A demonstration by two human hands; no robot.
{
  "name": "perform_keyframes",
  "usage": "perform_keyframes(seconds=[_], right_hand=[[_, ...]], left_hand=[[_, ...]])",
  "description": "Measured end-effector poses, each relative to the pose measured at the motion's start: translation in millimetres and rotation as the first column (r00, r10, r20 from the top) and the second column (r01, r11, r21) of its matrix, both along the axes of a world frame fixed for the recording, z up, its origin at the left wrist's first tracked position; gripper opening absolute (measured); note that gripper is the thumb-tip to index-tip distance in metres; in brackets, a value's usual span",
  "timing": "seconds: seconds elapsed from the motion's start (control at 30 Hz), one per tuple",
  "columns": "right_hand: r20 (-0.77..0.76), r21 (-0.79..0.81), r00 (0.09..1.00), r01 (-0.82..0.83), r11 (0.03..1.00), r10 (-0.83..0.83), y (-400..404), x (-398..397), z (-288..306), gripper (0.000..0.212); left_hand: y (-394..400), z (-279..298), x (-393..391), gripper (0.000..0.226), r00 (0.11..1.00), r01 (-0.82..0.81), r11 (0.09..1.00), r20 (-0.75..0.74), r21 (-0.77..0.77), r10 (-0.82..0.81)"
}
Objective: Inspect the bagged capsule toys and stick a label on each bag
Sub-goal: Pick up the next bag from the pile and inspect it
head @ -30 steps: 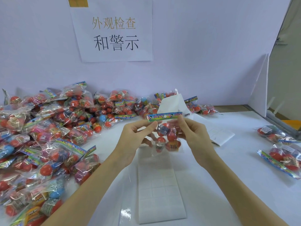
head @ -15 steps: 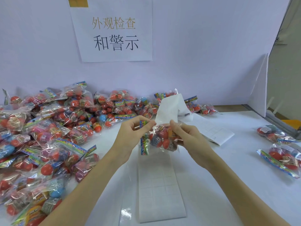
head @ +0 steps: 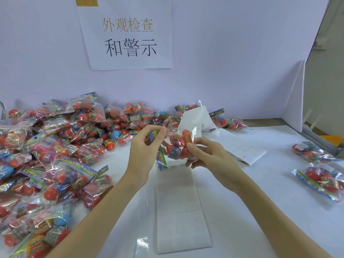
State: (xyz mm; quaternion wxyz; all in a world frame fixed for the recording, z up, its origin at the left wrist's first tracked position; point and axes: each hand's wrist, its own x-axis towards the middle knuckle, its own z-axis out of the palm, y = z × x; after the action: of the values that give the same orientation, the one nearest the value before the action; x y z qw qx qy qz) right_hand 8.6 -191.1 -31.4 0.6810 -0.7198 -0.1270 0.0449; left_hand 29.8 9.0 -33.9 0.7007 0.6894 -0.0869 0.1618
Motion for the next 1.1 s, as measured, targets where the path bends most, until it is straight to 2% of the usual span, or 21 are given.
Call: perform_keyframes(seconds=[0.17,0.27,0.33,0.4,0.57,0.63,0.67,0.77,0.8,0.83,0.9,0.93,1.0,1.1], right_hand=[[0.024,0.028,0.999,0.035,0.999,-0.036,2,0,-2,0.045],[0.021,0.014,0.999,0.029,0.999,-0.03,3,0,-2,0.036],[0.02,0.015,1.0,0.024,1.0,-0.024,3,1,-5,0.042],[0.039,-0.006,0.999,0.032,0.999,-0.032,3,2,-8,0.048],[0.15,-0.065,0.979,0.146,0.987,-0.134,8,2,-13,0.039],[0.194,-0.098,0.966,0.191,0.977,-0.17,6,4,-14,0.036],[0.158,-0.078,0.971,0.192,0.978,-0.178,4,5,-13,0.04],[-0.088,0.142,0.994,0.075,0.987,-0.063,-4,9,-11,0.071],[-0.13,0.22,0.992,0.033,0.975,-0.005,-5,10,-10,0.072],[-0.135,0.285,0.99,0.007,0.959,0.033,-6,11,-10,0.062],[-0.119,0.379,0.992,0.018,0.925,0.03,-8,13,-10,0.044],[-0.12,0.397,0.993,0.049,0.916,-0.001,-9,14,-10,0.046],[-0.115,0.366,0.992,0.096,0.926,-0.057,-9,15,-11,0.048],[-0.074,0.255,0.997,0.051,0.966,-0.033,-7,12,-11,0.032]], left_hand=[[0,7,-1,0.038,0.964,0.222,0.974,-0.154,0.035,-0.214],[-1,6,-1,0.021,0.974,0.167,0.983,-0.17,0.08,-0.151],[2,6,-1,0.013,0.972,0.16,0.987,-0.181,0.034,-0.151],[4,5,0,0.012,0.969,0.151,0.988,-0.196,-0.019,-0.152],[-2,6,-5,0.012,0.976,0.129,0.987,-0.164,-0.1,-0.144],[-3,7,-7,0.01,0.993,0.091,0.994,-0.073,-0.053,-0.095],[-2,9,-7,0.011,0.997,0.08,0.997,-0.019,-0.018,-0.081],[0,12,-9,0.011,0.987,0.101,0.986,0.112,0.133,-0.117],[1,11,-9,0.011,0.981,0.118,0.973,0.13,0.197,-0.145],[2,10,-9,0.01,0.976,0.129,0.953,0.136,0.275,-0.171],[5,8,-10,0.008,0.969,0.139,0.901,0.132,0.411,-0.209],[7,6,-9,0.011,0.966,0.167,0.891,0.112,0.422,-0.234],[7,6,-10,0.022,0.963,0.238,0.92,0.047,0.311,-0.265],[4,8,-7,0.045,0.979,0.201,0.968,-0.049,0.152,-0.196]])
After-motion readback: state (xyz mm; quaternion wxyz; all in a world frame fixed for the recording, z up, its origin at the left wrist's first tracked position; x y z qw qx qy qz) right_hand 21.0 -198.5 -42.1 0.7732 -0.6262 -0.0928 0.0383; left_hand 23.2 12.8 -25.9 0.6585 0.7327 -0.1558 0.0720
